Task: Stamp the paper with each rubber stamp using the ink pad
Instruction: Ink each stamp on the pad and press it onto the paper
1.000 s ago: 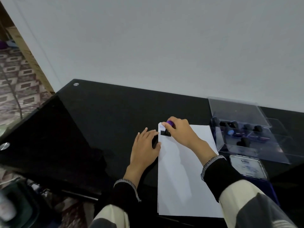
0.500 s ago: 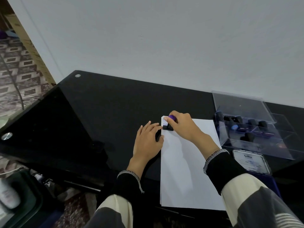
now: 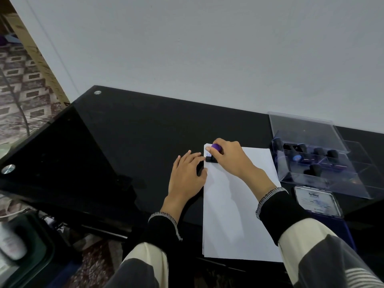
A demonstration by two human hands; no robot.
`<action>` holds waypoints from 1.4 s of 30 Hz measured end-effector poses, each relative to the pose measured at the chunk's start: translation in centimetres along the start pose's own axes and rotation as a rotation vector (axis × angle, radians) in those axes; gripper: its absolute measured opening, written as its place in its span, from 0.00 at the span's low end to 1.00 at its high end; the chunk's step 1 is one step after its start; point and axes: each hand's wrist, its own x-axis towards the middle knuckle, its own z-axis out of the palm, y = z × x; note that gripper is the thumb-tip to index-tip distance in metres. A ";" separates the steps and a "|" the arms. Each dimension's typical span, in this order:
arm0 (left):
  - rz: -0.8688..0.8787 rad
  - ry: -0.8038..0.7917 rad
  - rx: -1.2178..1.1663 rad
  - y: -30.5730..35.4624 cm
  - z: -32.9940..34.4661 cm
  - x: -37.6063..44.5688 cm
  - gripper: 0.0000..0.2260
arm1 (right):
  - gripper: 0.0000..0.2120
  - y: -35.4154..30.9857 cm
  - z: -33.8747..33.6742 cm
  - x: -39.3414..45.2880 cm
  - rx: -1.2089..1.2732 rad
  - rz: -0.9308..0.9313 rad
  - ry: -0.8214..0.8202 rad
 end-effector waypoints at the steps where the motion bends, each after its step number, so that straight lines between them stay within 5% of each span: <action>1: 0.000 0.000 -0.004 0.0 0.0 0.0 0.18 | 0.17 0.0 0.1 0.0 0.005 0.000 0.006; 42: -0.001 -0.065 0.028 0.1 -0.2 -0.3 0.24 | 0.14 -0.6 0.5 0.4 0.118 0.090 0.020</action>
